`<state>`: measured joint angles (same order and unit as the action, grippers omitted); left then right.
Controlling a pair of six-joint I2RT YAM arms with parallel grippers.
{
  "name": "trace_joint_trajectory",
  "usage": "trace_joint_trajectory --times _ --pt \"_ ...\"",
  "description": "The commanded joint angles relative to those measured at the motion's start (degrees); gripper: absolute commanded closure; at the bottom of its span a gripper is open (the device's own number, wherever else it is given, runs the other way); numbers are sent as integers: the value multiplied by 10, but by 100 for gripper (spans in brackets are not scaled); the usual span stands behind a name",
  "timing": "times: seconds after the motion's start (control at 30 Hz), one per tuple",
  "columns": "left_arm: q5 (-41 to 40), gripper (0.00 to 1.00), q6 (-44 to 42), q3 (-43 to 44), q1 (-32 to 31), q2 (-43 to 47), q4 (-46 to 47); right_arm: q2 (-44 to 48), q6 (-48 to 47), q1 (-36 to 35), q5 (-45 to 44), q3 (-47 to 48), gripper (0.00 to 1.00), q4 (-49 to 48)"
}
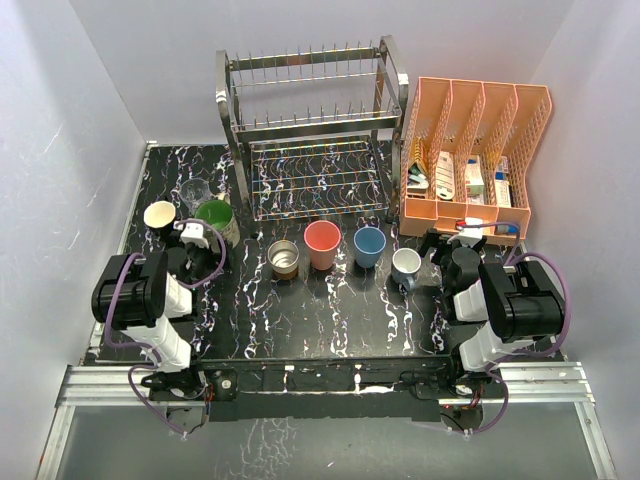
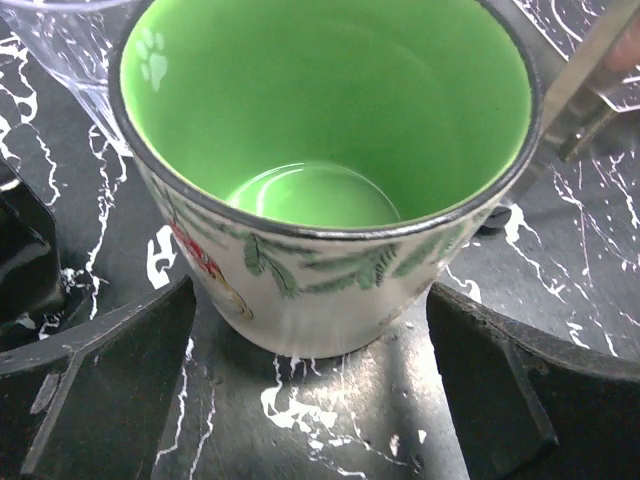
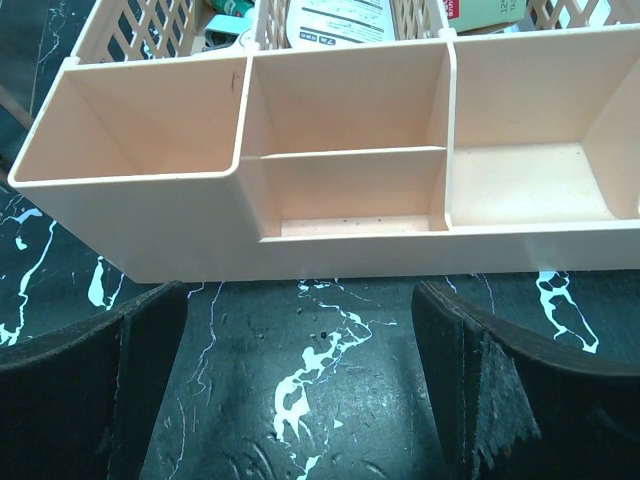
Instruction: Unload the cups from the dish rack
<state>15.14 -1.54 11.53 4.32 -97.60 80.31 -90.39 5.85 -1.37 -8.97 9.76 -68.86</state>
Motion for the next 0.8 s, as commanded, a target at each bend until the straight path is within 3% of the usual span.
trace_joint_trajectory --times 0.0,0.77 --pt "31 3 -5 20 10 17 -51 0 -13 2 6 13 2 -36" --pt "30 3 -4 21 10 15 -49 -2 -15 2 6 14 2 -41"
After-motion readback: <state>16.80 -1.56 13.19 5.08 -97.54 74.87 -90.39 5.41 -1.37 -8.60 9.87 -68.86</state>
